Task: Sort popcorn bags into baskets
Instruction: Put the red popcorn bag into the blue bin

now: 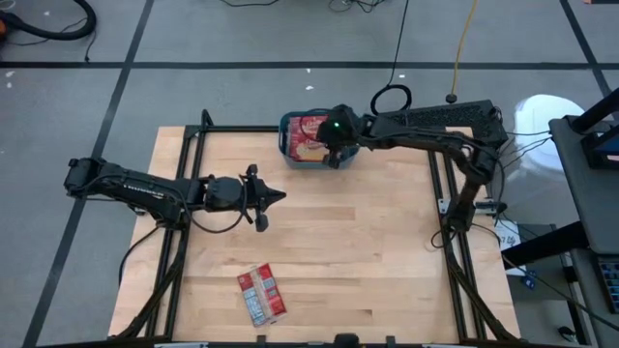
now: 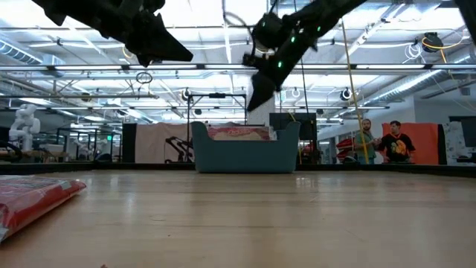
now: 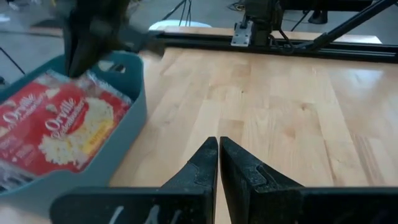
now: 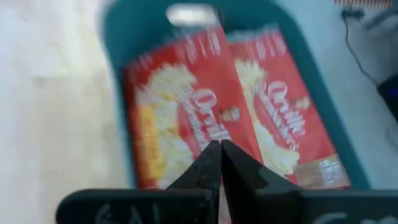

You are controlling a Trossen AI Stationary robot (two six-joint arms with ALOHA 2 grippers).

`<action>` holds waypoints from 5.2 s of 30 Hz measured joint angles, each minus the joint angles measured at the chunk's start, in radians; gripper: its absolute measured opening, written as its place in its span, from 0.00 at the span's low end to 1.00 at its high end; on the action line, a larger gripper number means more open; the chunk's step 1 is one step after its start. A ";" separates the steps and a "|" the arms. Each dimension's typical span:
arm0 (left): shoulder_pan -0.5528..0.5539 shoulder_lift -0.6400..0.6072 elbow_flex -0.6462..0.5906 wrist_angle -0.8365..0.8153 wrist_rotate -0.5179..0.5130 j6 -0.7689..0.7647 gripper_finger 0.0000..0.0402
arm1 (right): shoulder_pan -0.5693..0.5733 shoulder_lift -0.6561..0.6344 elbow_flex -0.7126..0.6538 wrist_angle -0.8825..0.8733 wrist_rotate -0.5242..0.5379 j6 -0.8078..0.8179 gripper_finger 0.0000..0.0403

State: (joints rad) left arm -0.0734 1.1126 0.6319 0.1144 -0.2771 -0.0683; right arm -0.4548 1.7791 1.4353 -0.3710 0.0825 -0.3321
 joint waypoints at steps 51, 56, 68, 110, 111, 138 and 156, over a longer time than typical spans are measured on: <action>-0.740 0.554 0.358 -0.540 0.032 -0.406 0.44 | 0.855 -0.412 -0.871 0.825 0.130 0.418 0.02; -0.796 0.611 0.407 -0.568 0.031 -0.368 0.57 | 0.870 -0.336 -0.871 0.914 0.126 0.442 0.02; -0.871 0.639 0.418 -0.610 -0.033 -0.357 0.58 | 0.885 -0.253 -0.871 1.008 0.127 0.482 0.02; -0.701 0.769 0.426 -0.564 -0.358 -0.273 0.01 | 0.965 -0.246 -0.848 1.040 0.321 0.424 0.10; -0.691 0.769 0.427 -0.563 -0.357 -0.284 0.01 | 0.972 -0.246 -0.839 1.033 0.340 0.415 0.13; -0.536 0.663 0.429 -0.529 -0.271 -0.327 0.00 | 0.901 0.382 -0.290 0.955 0.573 0.027 0.52; -0.573 0.723 0.333 -0.426 -0.373 -0.332 0.51 | 0.903 0.162 -0.316 0.490 0.488 0.108 0.46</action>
State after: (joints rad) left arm -0.6468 1.8355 0.9654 -0.3113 -0.6506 -0.4007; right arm 0.4479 1.9410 1.1193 0.1192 0.5710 -0.2240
